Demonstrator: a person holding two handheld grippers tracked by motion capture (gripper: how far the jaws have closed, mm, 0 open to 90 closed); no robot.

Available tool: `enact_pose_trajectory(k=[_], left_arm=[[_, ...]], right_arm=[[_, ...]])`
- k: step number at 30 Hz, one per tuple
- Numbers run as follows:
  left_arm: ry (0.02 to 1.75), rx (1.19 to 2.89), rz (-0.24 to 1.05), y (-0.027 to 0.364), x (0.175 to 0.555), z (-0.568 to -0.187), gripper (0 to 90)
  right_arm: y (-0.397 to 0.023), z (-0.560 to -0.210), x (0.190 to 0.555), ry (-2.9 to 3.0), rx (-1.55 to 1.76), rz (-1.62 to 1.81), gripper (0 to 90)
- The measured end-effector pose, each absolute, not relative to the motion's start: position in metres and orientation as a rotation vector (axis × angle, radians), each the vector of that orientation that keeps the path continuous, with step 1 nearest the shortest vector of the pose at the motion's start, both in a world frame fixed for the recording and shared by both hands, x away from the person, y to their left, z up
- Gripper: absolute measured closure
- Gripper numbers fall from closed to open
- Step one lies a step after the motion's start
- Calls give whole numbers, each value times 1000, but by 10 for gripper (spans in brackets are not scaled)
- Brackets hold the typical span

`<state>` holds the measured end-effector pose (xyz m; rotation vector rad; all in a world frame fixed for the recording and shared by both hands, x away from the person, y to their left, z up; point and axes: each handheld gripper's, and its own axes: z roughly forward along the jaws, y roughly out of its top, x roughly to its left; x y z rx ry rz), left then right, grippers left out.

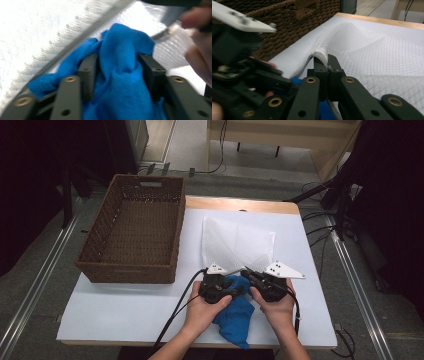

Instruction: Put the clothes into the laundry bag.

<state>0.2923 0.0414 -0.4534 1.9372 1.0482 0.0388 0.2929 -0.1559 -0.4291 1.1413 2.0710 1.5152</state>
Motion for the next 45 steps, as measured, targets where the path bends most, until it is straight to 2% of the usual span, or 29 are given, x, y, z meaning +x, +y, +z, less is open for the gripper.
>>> enact_pose_trajectory(k=[1,2,3,5,6,8,9,12,13,15,18,19,20,21,22,23,24,26,31,38,42,45], left_arm=[[1048,1937,39,41,292,-453,446],[1018,1948,67,43,287,-449,446],[981,1956,128,48,277,-440,371],[981,1947,152,51,274,-436,354],[990,1932,180,55,270,-432,302],[1014,1922,205,59,269,-430,291],[1043,1938,195,59,272,-433,233],[1097,1978,150,55,278,-442,155],[1115,2017,101,51,281,-450,143],[1119,2034,104,49,281,-453,137],[1131,2088,93,42,283,-458,178],[1125,2099,100,40,283,-459,257],[1115,2121,115,39,283,-458,257],[1101,2138,126,39,283,-456,320],[1090,2142,113,39,283,-455,426],[1080,2120,52,41,284,-454,660],[1082,2114,34,41,284,-454,660],[1076,2108,42,40,283,-453,727],[1068,2022,54,42,283,-440,754],[1066,1878,167,44,293,-420,748],[1094,1911,239,36,301,-435,711],[1138,1963,233,34,308,-452,622]], right_arm=[[-157,-429,293,2070,1145,1516,898],[-157,-429,293,2070,1145,1516,898],[-158,-430,294,2066,1147,1517,898],[-159,-430,295,2066,1151,1516,898],[-159,-430,295,2065,1153,1516,898],[-159,-430,295,2062,1156,1521,898],[-159,-430,296,2065,1158,1518,898],[-157,-430,295,2068,1156,1517,898],[-156,-430,295,2074,1155,1511,898],[-156,-430,294,2077,1150,1509,898],[-155,-431,294,2086,1141,1509,897],[-155,-431,295,2090,1144,1507,898],[-155,-431,295,2090,1144,1507,898],[-155,-432,295,2093,1147,1507,898],[-154,-432,295,2094,1146,1509,898],[-153,-432,294,2097,1144,1510,898],[-153,-432,294,2097,1144,1510,898],[-153,-431,294,2096,1141,1511,898],[-153,-429,292,2083,1128,1523,898],[-154,-421,287,2036,1095,1568,898],[-157,-419,287,2025,1097,1581,898],[-158,-423,289,2037,1109,1565,898]])
